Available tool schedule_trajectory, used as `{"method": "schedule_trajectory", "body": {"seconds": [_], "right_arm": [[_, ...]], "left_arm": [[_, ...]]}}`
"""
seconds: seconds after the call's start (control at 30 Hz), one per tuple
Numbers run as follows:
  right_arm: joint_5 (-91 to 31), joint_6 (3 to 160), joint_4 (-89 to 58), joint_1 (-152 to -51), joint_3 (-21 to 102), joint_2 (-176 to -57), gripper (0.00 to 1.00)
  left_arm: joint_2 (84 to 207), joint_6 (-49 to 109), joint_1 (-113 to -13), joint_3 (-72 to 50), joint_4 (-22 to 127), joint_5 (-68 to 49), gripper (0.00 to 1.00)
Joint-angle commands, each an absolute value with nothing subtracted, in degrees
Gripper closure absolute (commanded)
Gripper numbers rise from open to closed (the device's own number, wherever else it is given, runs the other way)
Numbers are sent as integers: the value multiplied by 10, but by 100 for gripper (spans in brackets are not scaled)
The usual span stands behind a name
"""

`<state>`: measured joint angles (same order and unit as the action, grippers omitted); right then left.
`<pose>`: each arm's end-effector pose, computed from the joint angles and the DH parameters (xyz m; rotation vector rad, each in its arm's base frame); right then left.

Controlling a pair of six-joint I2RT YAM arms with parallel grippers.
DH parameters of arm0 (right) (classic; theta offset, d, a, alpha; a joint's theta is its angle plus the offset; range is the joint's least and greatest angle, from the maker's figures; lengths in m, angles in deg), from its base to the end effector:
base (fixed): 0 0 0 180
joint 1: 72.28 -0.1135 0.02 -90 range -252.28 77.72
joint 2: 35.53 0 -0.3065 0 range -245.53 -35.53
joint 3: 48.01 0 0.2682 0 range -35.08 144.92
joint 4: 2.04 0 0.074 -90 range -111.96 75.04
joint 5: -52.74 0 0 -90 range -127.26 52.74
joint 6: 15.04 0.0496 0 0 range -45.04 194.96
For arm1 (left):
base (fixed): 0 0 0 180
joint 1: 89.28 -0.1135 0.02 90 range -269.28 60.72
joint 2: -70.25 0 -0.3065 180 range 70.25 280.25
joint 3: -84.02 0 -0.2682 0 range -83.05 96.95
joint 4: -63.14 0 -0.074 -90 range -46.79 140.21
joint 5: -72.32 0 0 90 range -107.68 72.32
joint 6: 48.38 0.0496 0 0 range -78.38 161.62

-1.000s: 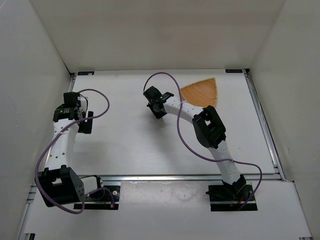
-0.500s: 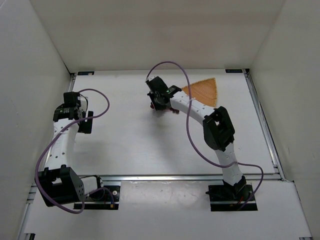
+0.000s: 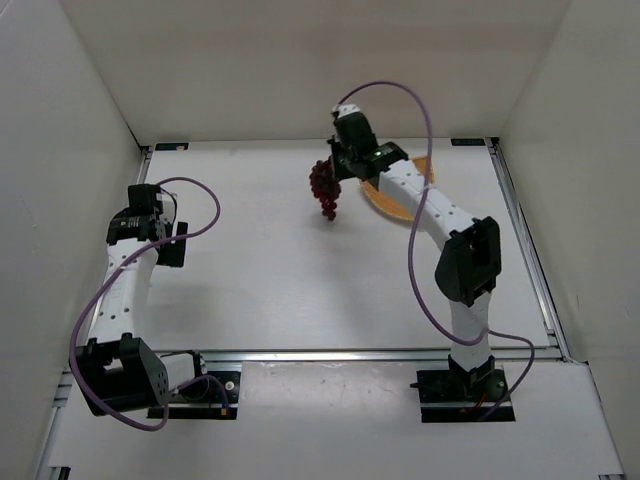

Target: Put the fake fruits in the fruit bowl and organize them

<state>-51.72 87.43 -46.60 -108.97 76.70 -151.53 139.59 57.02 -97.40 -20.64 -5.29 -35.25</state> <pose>0.4231 0.2998 0.3581 -0.3187 2.1582 0.2117 0.2303 0.0480 0.3208 0.0688 2.6836 0.5400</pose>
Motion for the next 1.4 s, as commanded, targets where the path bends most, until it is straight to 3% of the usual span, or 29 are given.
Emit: {"method": "schedule_trajectory", "body": {"seconds": [0.0, 0.3, 0.5, 0.77, 0.9, 0.93, 1.0, 1.03, 1.2, 1.37], "right_arm": [[-542, 902, -441, -1031, 814, -1449, 100], [-534, 924, -441, -925, 762, -1437, 100], [-512, 950, -481, -879, 768, -1499, 100], [-436, 945, -481, -879, 730, -1531, 96], [-462, 945, -486, -874, 730, -1536, 94], [-462, 945, -495, -874, 741, -1537, 89], [-476, 951, -508, -868, 741, -1537, 25], [-502, 967, -516, -868, 741, -1537, 0], [-630, 992, -478, -868, 629, -1372, 0], [-650, 1026, -456, -834, 505, -1143, 0]], "left_arm": [[1375, 566, -972, -195, -56, -347, 0], [1375, 560, -972, -190, -61, -347, 0], [1375, 560, -972, -190, -67, -347, 0], [1375, 555, -972, -190, -72, -353, 0], [1375, 555, -972, -185, -72, -353, 0], [1375, 555, -972, -185, -72, -353, 0], [1375, 555, -972, -185, -72, -353, 0], [1375, 555, -972, -185, -72, -353, 0], [1370, 566, -972, -166, -72, -366, 0], [1359, 567, -972, -156, -72, -371, 0]]}}
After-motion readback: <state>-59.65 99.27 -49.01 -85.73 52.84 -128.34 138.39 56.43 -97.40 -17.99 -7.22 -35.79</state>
